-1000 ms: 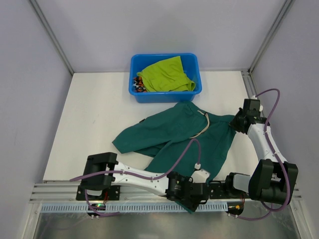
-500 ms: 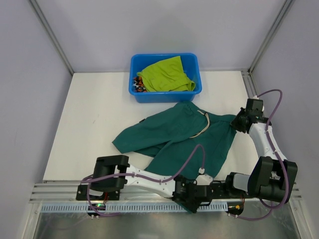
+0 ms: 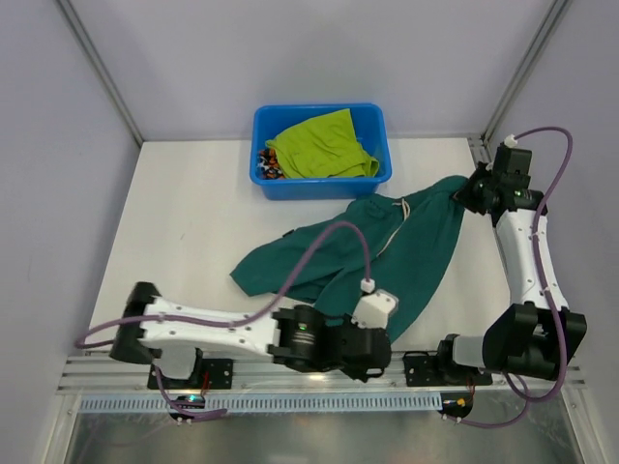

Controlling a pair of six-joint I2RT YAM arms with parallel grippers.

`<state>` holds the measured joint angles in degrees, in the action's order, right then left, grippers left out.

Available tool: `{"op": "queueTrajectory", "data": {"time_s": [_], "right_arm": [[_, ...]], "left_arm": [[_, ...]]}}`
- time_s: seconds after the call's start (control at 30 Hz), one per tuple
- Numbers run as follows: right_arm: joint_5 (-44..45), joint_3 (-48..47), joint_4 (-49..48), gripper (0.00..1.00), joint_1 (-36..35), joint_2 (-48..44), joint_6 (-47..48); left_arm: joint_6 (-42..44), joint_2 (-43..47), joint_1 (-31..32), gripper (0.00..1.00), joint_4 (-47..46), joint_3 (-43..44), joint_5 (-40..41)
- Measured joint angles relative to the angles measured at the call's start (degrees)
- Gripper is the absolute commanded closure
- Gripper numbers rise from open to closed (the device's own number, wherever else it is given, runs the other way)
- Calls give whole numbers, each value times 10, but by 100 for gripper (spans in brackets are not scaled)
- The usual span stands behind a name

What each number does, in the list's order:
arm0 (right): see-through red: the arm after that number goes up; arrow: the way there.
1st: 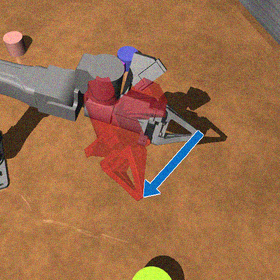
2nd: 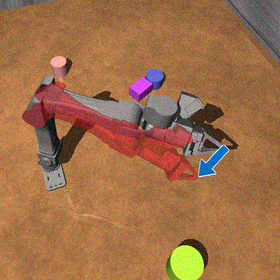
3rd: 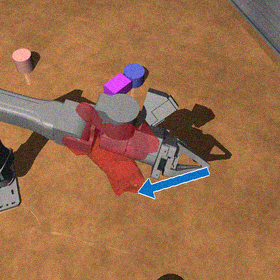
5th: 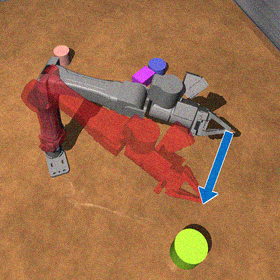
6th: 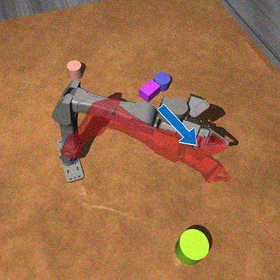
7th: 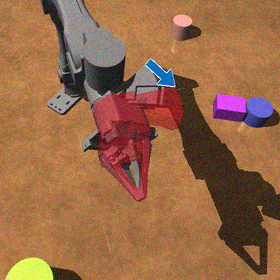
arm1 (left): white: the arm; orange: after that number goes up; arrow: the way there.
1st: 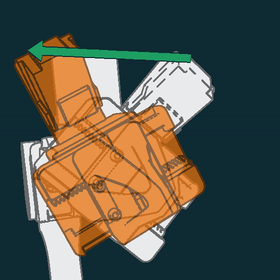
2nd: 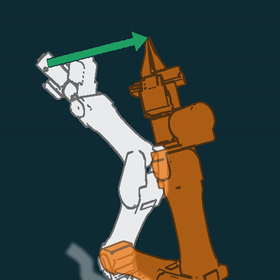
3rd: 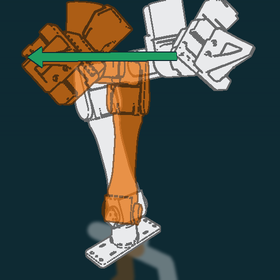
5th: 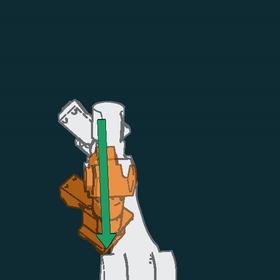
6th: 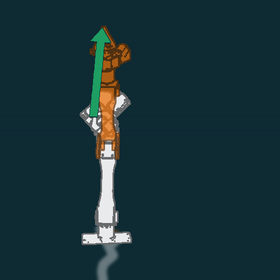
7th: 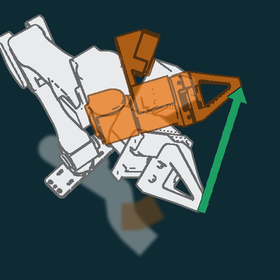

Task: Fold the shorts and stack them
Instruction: Flatten out the shorts at the center of the board.

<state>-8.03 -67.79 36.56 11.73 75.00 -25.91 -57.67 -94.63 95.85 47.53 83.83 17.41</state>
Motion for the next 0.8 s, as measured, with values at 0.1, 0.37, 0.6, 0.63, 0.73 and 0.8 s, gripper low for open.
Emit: {"op": "queueTrajectory", "data": {"time_s": [0.1, 0.37, 0.6, 0.63, 0.73, 0.8], "right_arm": [[-6, -51, 6, 96, -10, 0, -1], [15, -79, 58, 96, -10, -48, -8], [-63, -88, -61, 96, -62, -62, -93], [-80, -108, -89, 96, -80, -31, -112], [-111, -257, -139, 96, -145, 108, -154], [-132, -428, -166, 96, -195, 236, -174]], "left_arm": [[2, 91, -6, 100, 57, 57, 54], [-24, 116, -15, 100, 236, 148, 180], [3, 74, -175, 100, 270, 204, 289], [21, 73, -234, 100, 271, 212, 304], [91, 73, -402, 100, 273, 256, 347], [143, 75, -499, 100, 272, 305, 367]]}}
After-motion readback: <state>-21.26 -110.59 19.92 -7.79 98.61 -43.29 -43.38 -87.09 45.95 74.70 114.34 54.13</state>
